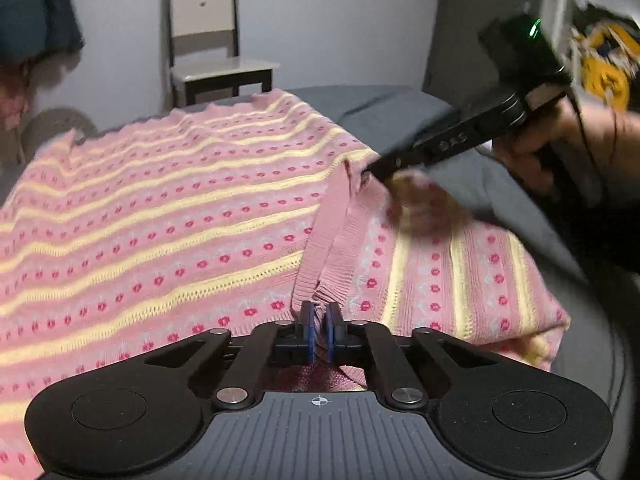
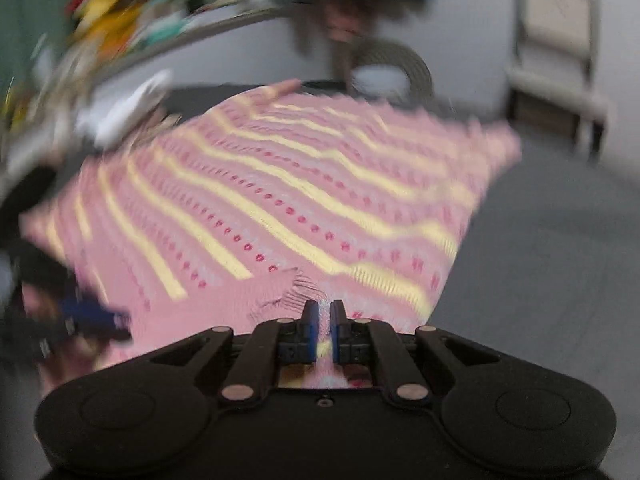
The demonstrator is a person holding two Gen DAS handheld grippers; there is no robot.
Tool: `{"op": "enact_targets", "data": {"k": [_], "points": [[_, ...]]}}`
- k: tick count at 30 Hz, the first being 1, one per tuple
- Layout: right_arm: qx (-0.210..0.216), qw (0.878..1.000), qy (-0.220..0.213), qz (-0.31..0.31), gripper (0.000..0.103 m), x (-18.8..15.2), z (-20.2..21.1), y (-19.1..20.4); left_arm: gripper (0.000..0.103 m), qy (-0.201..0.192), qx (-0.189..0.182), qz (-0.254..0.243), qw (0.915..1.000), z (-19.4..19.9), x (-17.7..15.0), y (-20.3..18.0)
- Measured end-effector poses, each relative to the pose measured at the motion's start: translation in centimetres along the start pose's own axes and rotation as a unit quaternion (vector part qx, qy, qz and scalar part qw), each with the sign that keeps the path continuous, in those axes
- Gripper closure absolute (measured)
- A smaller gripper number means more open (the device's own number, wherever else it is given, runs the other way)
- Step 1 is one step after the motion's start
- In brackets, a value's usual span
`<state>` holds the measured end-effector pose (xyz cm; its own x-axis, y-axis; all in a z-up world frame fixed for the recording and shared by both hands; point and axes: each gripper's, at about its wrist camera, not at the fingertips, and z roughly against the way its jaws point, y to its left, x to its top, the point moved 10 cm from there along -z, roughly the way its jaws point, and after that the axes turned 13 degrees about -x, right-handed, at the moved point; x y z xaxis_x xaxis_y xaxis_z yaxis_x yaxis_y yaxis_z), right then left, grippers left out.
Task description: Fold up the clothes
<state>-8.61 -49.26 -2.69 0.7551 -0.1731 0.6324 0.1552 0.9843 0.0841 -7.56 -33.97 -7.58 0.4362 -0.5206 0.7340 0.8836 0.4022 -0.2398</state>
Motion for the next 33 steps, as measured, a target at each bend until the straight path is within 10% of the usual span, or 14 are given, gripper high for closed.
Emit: {"op": "enact_targets", "data": {"k": [3,8,16,22,24,33], "points": [[0.026,0.994,0.032,-0.097,0.095,-0.1,-1.1,-1.5,0.1,-0.009,0.001,0.008,0.9999,0.9,0.3,0.0],[-0.014,0.999,-0.031,-0.026,0.06,1.4,2.2,-1.6,0.096,-0.025,0.005,-0.059,0.9979,1.9,1.4,-1.0],[-0.008,0.971,-0.099,0.218,0.063,-0.5,5.4,3.9,0.091,0.023,0.011,-0.108,0.9938,-0.9,1.8,-1.7],[-0.025,0.949,-0.07,0.305,0.079,-1.9,2.9,7.2,0.091,0.029,0.02,-0.084,0.9959,-1.5,1.2,-1.1],[-0.031,0.953,-0.047,0.297,0.098,-2.1,1.7,7.2,0.091,0.025,0.014,-0.066,0.9974,-1.4,1.0,-0.8],[-0.007,0.998,-0.017,0.057,0.099,1.2,-0.1,4.2,0.101,-0.006,0.015,0.014,0.9998,1.0,0.7,1.0]]}}
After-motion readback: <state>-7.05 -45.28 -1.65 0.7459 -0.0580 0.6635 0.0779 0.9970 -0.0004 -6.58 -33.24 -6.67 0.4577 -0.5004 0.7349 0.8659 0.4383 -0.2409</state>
